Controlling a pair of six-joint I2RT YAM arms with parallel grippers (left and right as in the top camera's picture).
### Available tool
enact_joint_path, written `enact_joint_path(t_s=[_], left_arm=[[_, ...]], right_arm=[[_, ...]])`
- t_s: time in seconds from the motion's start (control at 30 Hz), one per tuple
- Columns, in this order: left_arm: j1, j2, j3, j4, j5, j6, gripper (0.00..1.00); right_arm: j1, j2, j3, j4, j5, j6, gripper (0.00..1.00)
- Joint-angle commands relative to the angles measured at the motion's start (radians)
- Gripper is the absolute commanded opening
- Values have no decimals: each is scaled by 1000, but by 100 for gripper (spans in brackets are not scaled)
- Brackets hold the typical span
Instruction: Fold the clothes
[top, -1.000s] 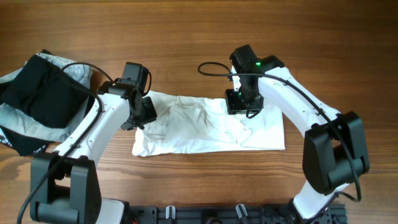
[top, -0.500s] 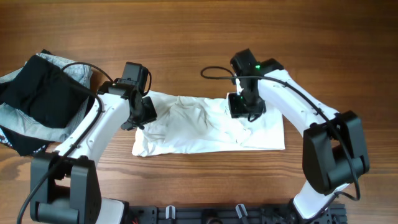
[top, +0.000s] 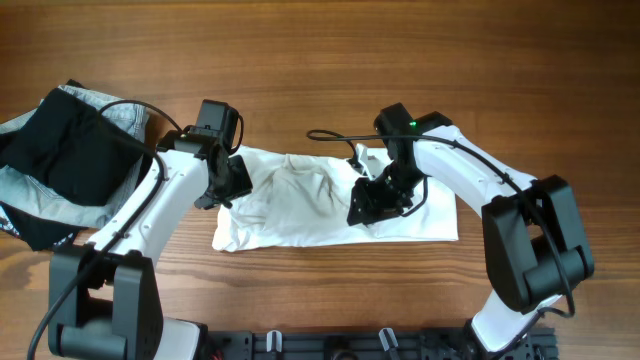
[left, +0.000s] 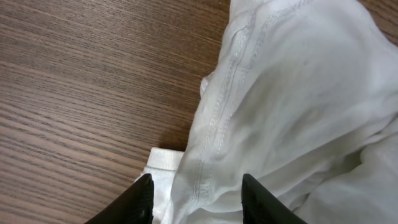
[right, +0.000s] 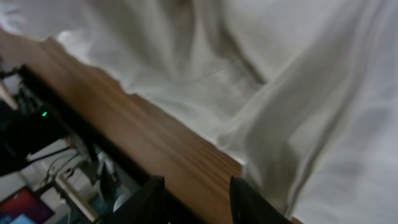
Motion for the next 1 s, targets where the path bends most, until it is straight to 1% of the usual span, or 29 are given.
enact_joint_path(t_s=[0.0,0.07,0.23,0.27,0.33,0.5,0.57,0.67,0.87,0.9,0.93,0.97], left_arm=[[6,-4,16,-1,-14,13,45],[6,-4,16,-1,-14,13,46],[6,-4,16,-1,-14,13,48],[6,-4,16,-1,-14,13,48],[6,-4,16,-1,-14,13,48],[6,-4,16,0,-14,13,48],[6,-4,16,0,-14,13,48],[6,-4,16,-1,-14,13,49],[6,-4,16,0,-14,13,49],[6,-4,16,-1,-14,13,49],[6,-4,16,-1,-14,13,49],[6,-4,16,-1,-14,13,49]], right_arm=[[0,-18,-6,-31,-99,-110,39],[0,-18,-6,-31,-58,-86,40],[-1,-47,19,-22,122,25,39],[-2,-78,31,10,172,85,39],[-2,-116,31,58,249,162,40],[5,-123,11,70,277,177,40],[10,-123,-6,65,311,211,41],[27,-123,-37,68,315,225,41],[83,-123,-113,134,341,265,43],[100,-123,-126,152,366,285,40],[107,-123,-130,159,385,308,32],[111,-123,-130,159,395,323,19]])
